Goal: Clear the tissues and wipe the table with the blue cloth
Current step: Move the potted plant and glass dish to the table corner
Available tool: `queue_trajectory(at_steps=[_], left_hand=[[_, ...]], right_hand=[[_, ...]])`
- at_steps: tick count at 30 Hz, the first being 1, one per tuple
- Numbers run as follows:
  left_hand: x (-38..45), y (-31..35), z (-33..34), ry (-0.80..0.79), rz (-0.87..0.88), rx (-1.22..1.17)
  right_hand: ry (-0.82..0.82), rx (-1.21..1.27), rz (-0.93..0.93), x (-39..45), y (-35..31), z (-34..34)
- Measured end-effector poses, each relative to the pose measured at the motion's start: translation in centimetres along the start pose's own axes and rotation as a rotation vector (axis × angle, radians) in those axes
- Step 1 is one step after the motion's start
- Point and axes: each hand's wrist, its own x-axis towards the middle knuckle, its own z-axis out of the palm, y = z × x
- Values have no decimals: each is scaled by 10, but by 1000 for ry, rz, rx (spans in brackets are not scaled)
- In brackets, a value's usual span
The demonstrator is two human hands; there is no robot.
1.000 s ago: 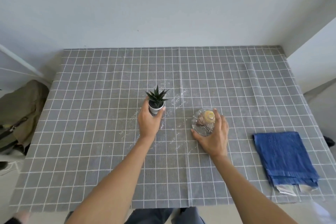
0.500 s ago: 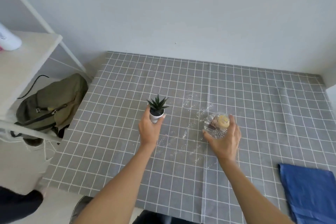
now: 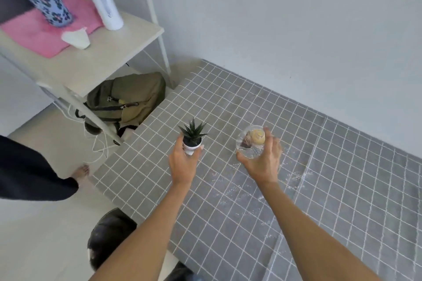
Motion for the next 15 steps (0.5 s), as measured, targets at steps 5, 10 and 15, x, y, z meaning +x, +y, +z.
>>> queue_trajectory(at_steps=[5,10,15], left_hand=[[8,-14,-8,58,-53,-38],[10,-27,-6,95,-35,-63],[12,-36,1,123,-32,-67]], right_hand=[[-83,14,-103,25,-23,43],[-157,37,-162,42,-36,81],[-218,19,-213,58,-38,109]])
